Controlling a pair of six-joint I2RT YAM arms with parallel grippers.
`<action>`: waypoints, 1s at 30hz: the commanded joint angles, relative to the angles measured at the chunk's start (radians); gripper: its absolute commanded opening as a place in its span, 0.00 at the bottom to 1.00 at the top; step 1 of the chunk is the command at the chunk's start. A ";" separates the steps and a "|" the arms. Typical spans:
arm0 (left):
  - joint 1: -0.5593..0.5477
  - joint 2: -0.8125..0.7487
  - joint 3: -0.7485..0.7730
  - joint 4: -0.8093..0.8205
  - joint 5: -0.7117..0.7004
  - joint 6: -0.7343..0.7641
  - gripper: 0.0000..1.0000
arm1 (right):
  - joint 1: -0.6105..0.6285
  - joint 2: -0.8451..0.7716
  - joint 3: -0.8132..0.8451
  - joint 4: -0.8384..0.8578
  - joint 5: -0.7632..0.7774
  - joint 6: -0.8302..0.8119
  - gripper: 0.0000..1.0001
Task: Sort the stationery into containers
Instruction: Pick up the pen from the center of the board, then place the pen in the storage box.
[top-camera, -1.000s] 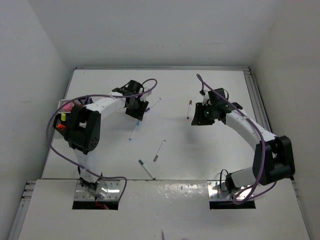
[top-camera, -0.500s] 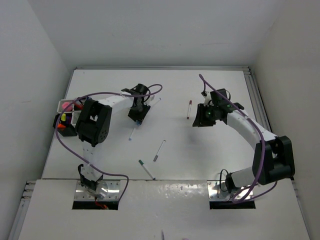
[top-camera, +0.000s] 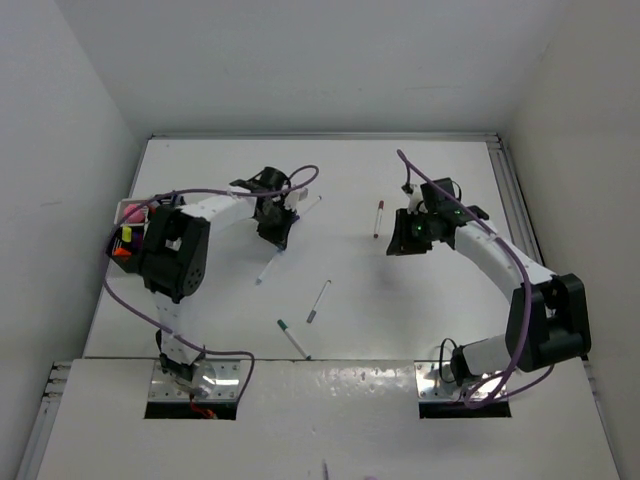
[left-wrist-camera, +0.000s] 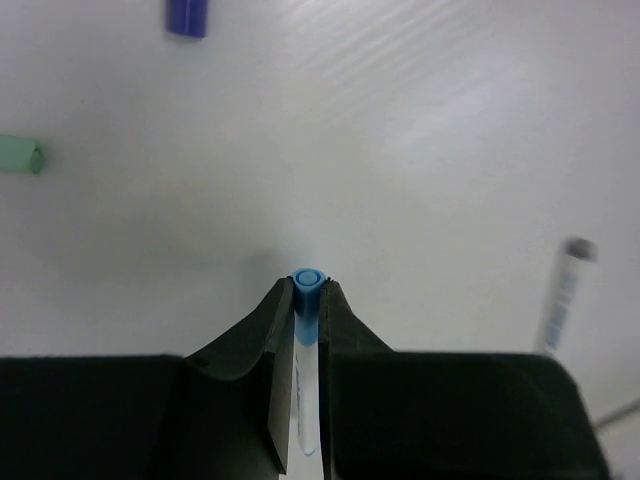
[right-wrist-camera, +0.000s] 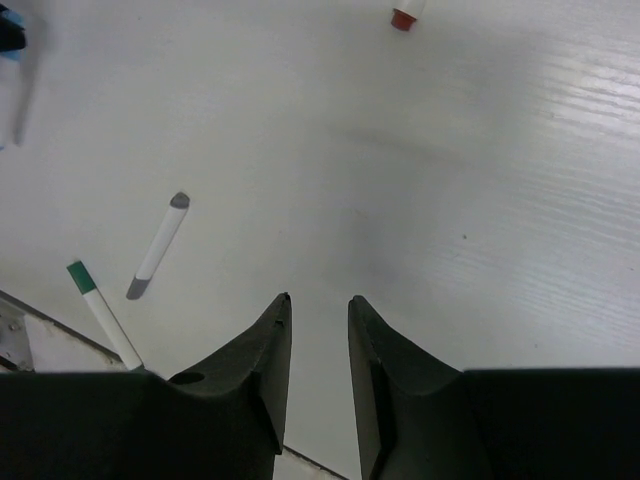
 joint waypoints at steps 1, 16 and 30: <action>0.060 -0.278 -0.015 0.145 0.255 -0.041 0.00 | 0.045 -0.062 0.014 0.011 -0.002 -0.057 0.28; 0.593 -0.958 -0.334 0.470 0.213 -0.043 0.00 | 0.280 -0.005 0.084 0.135 0.063 -0.170 0.28; 0.894 -0.918 -0.529 0.762 0.365 -0.035 0.00 | 0.390 0.163 0.174 0.177 0.089 -0.137 0.28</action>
